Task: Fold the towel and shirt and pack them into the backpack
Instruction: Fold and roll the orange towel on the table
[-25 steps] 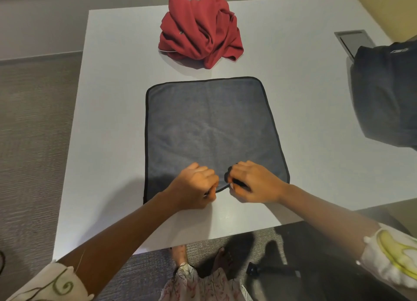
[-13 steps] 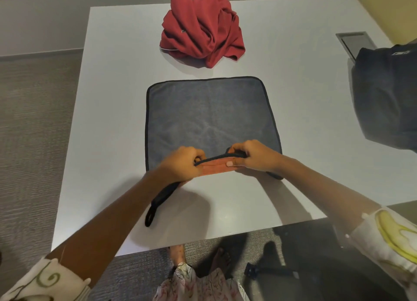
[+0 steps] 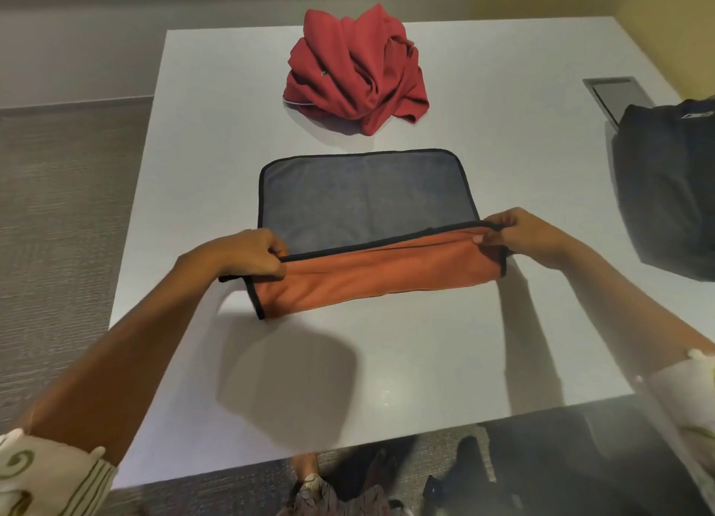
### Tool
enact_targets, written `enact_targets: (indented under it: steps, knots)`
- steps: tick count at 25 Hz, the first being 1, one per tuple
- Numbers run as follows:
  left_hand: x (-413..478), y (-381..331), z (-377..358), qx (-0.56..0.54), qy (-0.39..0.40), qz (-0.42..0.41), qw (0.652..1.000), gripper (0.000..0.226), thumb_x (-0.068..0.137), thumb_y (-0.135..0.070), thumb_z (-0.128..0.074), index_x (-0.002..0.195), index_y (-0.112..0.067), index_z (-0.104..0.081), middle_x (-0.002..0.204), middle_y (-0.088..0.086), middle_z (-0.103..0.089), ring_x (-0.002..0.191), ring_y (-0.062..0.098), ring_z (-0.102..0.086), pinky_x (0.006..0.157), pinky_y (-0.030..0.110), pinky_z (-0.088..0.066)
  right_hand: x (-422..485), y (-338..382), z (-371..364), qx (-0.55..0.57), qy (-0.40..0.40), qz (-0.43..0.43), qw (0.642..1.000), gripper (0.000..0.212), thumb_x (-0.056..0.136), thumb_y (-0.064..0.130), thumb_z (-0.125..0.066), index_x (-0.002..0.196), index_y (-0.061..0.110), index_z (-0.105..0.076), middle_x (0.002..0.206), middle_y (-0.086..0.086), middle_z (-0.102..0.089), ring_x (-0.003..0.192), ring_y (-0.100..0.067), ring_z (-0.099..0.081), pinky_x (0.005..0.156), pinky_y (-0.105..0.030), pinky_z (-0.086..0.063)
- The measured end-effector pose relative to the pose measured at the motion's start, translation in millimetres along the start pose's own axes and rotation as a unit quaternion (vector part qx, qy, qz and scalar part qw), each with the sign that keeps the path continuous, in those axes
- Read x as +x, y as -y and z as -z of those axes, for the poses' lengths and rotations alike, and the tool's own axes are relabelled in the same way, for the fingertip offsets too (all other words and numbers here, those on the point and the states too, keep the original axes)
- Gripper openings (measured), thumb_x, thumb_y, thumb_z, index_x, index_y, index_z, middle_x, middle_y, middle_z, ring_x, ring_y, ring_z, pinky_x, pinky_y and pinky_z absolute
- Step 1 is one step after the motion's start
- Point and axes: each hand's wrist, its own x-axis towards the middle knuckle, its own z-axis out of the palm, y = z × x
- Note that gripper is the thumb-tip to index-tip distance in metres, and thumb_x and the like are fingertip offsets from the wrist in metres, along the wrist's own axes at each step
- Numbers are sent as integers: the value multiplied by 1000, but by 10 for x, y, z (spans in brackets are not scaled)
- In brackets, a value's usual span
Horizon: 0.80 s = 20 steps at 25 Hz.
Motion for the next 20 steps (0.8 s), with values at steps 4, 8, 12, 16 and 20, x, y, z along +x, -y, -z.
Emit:
enact_targets:
  steps: [4,8,12,16,20]
  knots:
    - [44,144,318,-177,-43,26,983,9,78,-9,-67,86,-10,-72,79,9,-69,72,20,-64,69,28,-57,98,-23,-34,112,-56,-29,992,21,90,15,-67,109,7,-71,99,-12,-73,90,-28,-67,73,-35,-53]
    - [212,285,526,-365,-158,56,916,21,84,-6,-72,104,0,-70,97,15,-72,87,25,-70,70,25,-61,310,26,-108,195,-166,-41,966,28,86,22,-73,106,3,-71,97,-12,-72,90,-29,-65,75,-35,-51]
    - [470,271,506,-506,-263,77,818,5,90,-9,-67,92,-7,-64,94,13,-70,87,25,-69,60,25,-60,593,209,-191,219,-249,-27,943,18,84,26,-75,82,9,-69,80,-7,-69,73,-23,-63,72,-34,-51]
    - [760,241,441,-394,-415,94,815,16,93,-28,-58,98,-14,-61,87,7,-67,87,31,-65,74,35,-53,870,405,-240,127,-351,1,928,29,86,40,-70,100,15,-69,99,-4,-69,90,-22,-63,86,-35,-52]
    - [945,158,378,-78,-505,78,856,20,103,-30,-39,112,-17,-52,90,14,-65,80,37,-58,69,37,-40,1088,474,-256,24,-383,19,923,37,94,43,-58,110,12,-67,107,-8,-69,97,-26,-62,85,-33,-49]
